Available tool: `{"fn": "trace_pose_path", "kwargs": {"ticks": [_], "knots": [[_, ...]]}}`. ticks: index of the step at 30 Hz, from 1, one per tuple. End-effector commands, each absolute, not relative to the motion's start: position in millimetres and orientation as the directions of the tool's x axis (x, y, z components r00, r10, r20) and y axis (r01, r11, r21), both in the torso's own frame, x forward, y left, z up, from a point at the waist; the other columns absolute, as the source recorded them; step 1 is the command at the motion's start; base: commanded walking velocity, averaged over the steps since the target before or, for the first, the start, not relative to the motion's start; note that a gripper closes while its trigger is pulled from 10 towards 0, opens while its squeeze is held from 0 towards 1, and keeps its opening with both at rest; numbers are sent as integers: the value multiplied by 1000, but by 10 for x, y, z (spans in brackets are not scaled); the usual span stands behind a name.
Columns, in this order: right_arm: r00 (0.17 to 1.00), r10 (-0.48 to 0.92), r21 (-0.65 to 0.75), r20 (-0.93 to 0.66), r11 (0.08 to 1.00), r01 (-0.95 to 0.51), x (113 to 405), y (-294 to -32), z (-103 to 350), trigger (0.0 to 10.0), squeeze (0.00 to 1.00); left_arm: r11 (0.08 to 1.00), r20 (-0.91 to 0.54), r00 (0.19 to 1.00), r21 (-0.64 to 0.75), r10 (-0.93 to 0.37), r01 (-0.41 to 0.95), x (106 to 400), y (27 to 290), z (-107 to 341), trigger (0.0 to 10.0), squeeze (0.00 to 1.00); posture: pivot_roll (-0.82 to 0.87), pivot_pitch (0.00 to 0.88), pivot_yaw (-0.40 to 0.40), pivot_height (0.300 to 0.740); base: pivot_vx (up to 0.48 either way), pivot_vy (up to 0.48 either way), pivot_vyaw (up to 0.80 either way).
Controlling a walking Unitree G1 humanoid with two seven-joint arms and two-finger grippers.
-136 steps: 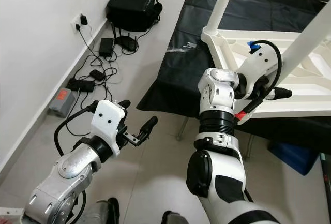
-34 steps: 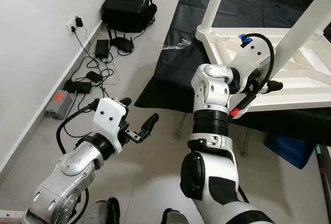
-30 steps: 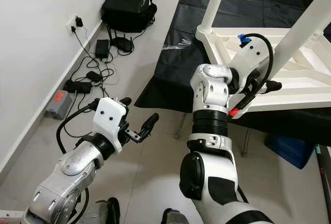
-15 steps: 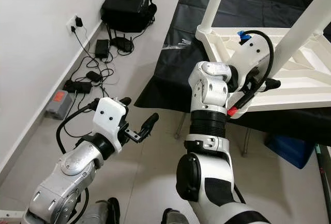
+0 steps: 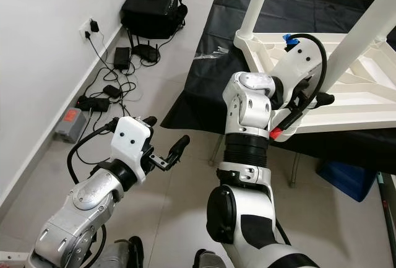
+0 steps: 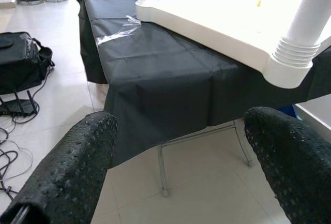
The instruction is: Building children table
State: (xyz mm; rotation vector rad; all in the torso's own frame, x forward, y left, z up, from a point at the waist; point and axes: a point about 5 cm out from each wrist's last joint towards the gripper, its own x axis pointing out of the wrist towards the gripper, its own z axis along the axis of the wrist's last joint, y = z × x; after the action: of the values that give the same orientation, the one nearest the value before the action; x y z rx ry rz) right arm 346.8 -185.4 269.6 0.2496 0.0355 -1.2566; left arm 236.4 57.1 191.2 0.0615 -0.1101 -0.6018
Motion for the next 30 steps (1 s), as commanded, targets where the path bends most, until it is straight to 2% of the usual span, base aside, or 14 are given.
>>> {"fn": "trace_pose_path", "kwargs": {"ticks": [1,2,4,5,6,18,19,20,30], "knots": [[300,-939,154,-166,276,949,3437,-1855,2656,10000,0,824,84,820,87,-566,560,2368,569,1898,10000,0,116,195,-87,740,0,0,0],[305,-938,153,-167,281,947,3436,-1850,2653,10000,384,825,85,821,86,-565,559,2370,570,1899,10000,0,116,195,-87,740,0,0,0],[305,-938,153,-167,281,947,3436,-1850,2653,10000,384,825,85,821,86,-565,559,2370,570,1899,10000,0,116,195,-87,740,0,0,0],[308,-937,153,-168,284,947,3435,-1849,2651,10000,824,825,85,821,86,-565,559,2370,570,1899,10000,0,115,196,-84,740,0,0,0],[310,-936,155,-167,286,946,3434,-1856,2655,10000,1000,825,84,821,86,-565,558,2368,572,1895,10000,0,117,195,-87,740,0,0,0],[317,-935,165,-158,292,942,3436,-1868,2692,10000,1000,825,79,821,86,-565,559,2373,578,1889,10000,0,116,195,-86,740,0,0,0],[316,-935,169,-160,290,942,3428,-1863,2697,10000,55,825,79,821,86,-565,559,2374,578,1889,10000,0,114,195,-85,740,0,0,0],[316,-935,172,-162,288,942,3421,-1858,2701,10000,0,824,78,821,85,-565,560,2374,577,1888,10000,0,114,195,-85,740,0,0,0],[316,-938,180,-144,289,940,3360,-1814,2731,10000,0,825,78,821,85,-565,559,2376,577,1883,10000,0,115,188,-85,740,0,0,0]]}}
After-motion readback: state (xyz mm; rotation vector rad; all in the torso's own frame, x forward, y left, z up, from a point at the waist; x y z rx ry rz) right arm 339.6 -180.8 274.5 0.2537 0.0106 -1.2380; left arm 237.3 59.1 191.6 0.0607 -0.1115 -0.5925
